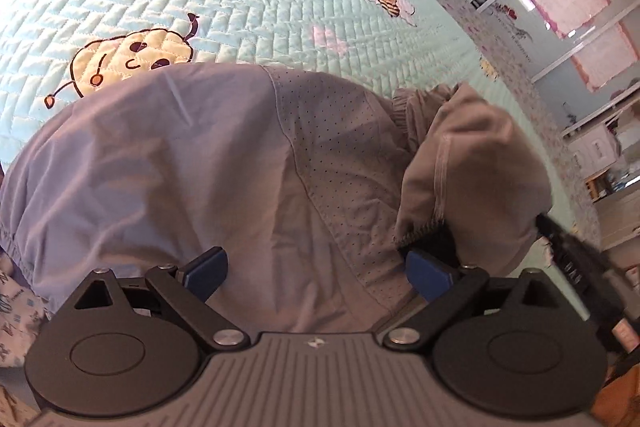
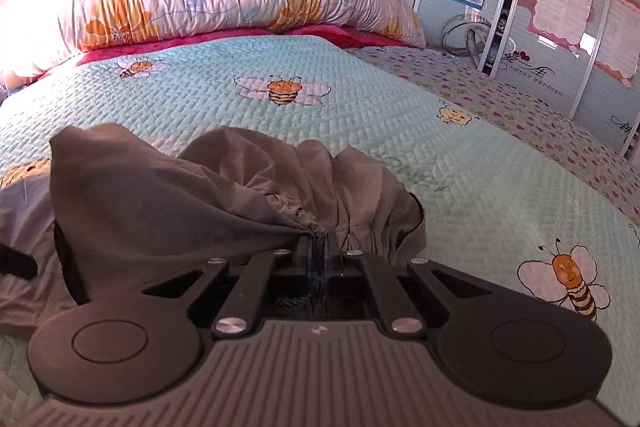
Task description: Fold clothes
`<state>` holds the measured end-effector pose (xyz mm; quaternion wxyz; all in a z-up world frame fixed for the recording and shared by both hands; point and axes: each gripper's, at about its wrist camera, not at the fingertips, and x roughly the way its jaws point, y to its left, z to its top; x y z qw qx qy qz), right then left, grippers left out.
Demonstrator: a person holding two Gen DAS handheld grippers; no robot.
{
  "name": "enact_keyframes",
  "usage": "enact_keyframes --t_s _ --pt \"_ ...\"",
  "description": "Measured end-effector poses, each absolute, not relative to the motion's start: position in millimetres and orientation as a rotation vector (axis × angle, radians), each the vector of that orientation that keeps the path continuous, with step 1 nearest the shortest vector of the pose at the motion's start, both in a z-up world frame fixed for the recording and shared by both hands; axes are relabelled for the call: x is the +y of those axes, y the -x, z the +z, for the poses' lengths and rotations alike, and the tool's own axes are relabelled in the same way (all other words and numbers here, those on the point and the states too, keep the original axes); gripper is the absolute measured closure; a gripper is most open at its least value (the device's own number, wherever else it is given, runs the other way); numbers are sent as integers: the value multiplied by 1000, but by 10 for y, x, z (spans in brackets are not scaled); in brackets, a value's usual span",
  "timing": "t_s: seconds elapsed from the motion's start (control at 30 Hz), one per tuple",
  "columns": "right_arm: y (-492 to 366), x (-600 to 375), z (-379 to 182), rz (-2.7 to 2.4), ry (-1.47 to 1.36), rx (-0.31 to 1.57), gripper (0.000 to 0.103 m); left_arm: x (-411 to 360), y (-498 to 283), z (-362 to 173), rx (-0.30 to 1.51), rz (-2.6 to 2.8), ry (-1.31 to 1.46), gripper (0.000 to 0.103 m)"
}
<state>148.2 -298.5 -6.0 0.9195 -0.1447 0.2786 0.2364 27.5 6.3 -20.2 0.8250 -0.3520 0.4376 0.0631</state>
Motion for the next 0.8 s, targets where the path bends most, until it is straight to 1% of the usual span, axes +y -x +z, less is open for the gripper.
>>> enact_keyframes --t_s 0.1,0.33,0.43,0.63,0.7,0.8 --pt "-1506 -3041 -140 505 244 606 98 134 -185 -182 952 157 769 4" --pt "-1526 -2935 -213 535 271 607 98 -174 76 -257 981 45 754 4" --pt "-1555 -2941 -243 539 270 630 98 -265 290 -299 984 97 764 4" --pt "-1538 -2936 -250 536 249 638 96 -340 591 -483 1009 171 965 4" --pt "-1524 -2939 -257 532 240 639 95 -364 564 -450 999 195 940 4" --pt "-1514 -2949 -260 533 241 637 94 -311 486 -474 948 237 933 0"
